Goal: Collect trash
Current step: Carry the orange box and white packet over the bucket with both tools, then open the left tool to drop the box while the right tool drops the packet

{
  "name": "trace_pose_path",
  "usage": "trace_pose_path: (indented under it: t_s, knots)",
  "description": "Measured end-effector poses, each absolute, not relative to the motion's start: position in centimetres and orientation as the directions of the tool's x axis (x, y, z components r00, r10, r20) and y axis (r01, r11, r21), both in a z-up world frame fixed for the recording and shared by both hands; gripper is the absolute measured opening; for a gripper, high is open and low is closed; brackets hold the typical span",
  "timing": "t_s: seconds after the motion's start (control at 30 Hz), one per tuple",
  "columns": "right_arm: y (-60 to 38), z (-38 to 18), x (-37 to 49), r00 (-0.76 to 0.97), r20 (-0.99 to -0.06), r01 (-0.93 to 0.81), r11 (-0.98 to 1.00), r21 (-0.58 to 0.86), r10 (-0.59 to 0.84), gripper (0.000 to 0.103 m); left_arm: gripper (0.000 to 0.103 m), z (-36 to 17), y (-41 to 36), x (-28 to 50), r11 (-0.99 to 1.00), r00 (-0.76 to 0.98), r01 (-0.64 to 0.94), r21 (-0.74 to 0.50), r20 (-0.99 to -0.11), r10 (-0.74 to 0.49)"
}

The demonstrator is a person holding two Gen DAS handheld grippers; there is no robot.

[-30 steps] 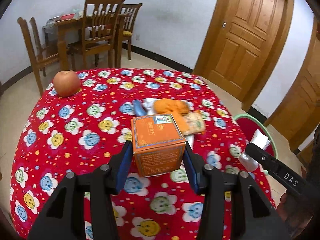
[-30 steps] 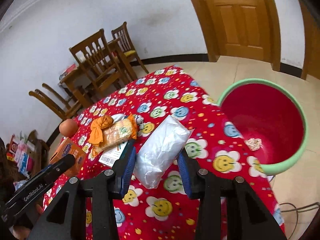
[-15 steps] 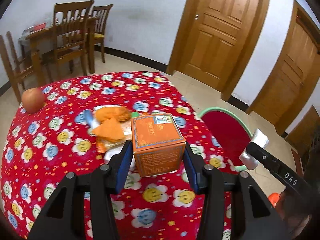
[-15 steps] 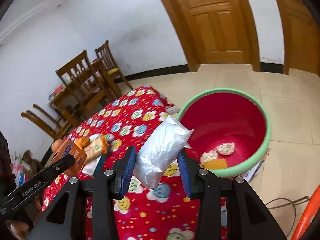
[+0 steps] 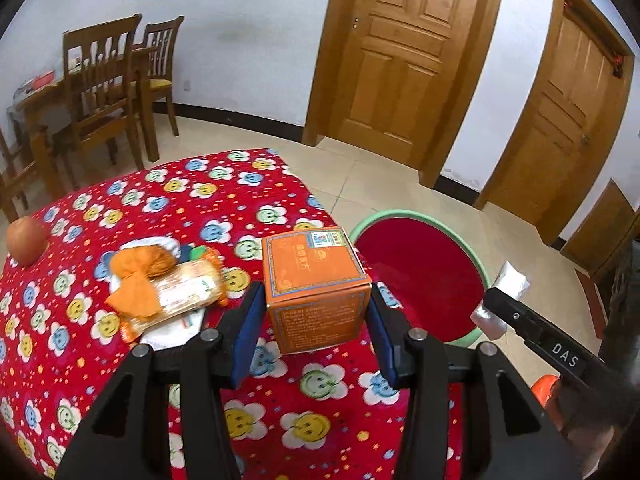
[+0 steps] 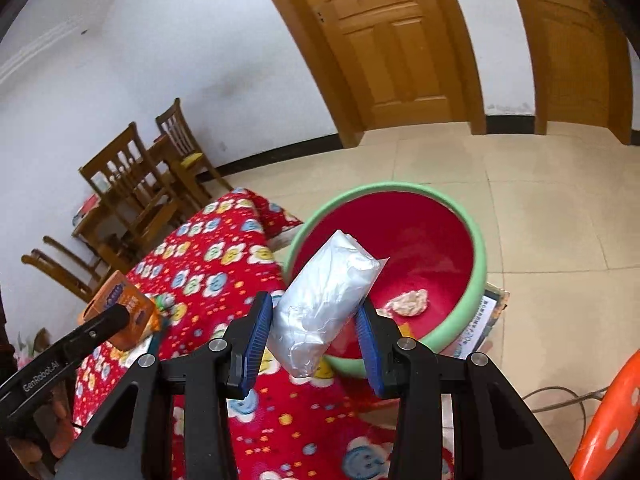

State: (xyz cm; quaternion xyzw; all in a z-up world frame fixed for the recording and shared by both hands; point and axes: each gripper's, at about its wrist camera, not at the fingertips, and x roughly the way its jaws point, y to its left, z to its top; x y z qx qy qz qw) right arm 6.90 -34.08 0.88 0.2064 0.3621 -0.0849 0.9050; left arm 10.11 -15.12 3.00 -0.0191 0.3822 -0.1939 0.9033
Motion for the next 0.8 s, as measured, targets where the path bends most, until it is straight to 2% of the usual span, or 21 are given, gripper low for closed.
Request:
trace_pose_path:
  t_s: [0.8]
  knots:
    - [-40.3, -1.3, 6.6, 0.700, -0.710, 0.425, 0.844, 0.328, -0.076, 0.042, 0.050, -2.1, -25.8, 14.8, 0.861, 0.519, 0.486, -0.152, -0.743, -0.424]
